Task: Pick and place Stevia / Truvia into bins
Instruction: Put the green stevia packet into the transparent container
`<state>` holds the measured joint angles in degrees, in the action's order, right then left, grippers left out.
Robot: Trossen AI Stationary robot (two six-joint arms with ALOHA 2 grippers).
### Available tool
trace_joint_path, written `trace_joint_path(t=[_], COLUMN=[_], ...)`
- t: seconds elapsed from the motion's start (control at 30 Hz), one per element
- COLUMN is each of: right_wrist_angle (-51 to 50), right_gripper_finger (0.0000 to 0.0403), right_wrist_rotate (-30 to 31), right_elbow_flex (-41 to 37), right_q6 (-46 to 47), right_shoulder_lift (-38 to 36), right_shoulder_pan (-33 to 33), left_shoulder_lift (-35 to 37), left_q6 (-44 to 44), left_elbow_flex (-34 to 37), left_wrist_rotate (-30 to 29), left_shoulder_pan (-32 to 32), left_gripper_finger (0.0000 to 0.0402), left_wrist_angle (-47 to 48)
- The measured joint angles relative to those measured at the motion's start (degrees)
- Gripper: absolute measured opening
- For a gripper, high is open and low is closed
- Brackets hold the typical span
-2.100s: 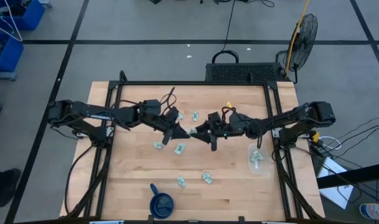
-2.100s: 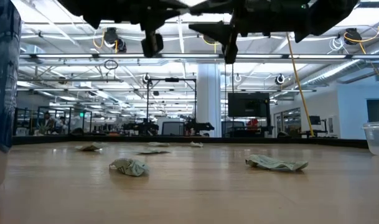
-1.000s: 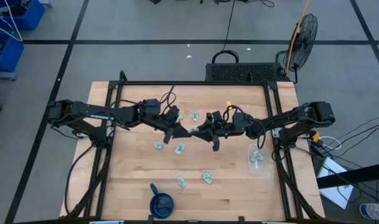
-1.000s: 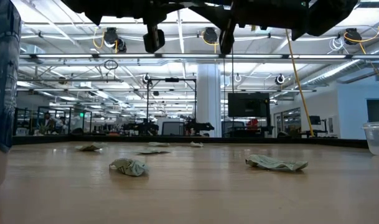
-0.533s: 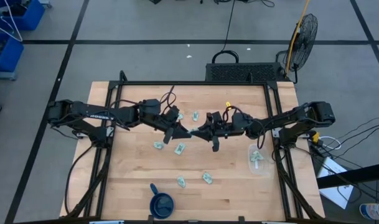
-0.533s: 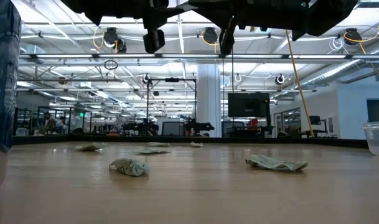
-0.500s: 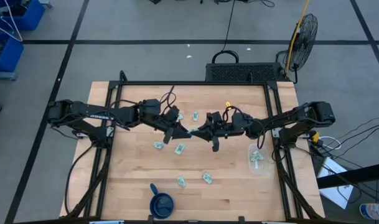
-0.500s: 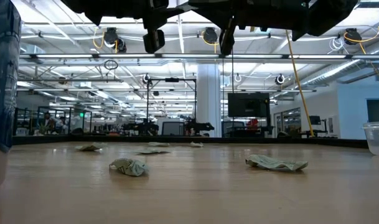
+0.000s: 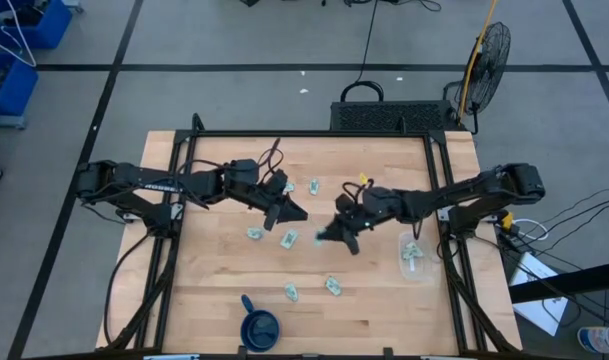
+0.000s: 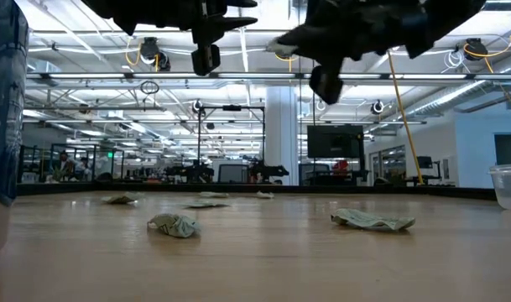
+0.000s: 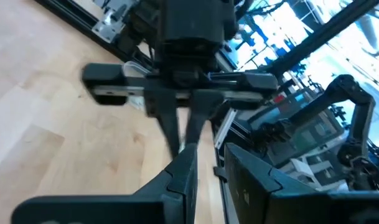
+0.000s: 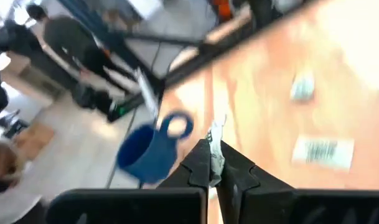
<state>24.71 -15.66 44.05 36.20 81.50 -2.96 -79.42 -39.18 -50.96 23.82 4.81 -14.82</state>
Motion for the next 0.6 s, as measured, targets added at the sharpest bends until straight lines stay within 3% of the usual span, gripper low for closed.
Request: trace_joint_path(t=[0.33,0.6], right_wrist_angle=[-44.6,-76.2], right_gripper_finger=[0.0009,0.0006], right_wrist_rotate=[-6.9,0.0], right_elbow_flex=[0.1,0.0], right_q6=[10.8,23.7], right_shoulder_lift=[-10.5,-16.6], right_shoulder_pan=[-8.4,-12.9], left_shoulder_lift=[0.0,0.0], left_q6=[1.6,1.6], left_elbow_flex=[0.0,0.0], left_wrist_rotate=[-0.6,-3.4], left_shoulder_pan=[0.4,0.4], left_gripper_finger=[0.0086,0.0086], left_wrist_angle=[-0.3,-0.3])
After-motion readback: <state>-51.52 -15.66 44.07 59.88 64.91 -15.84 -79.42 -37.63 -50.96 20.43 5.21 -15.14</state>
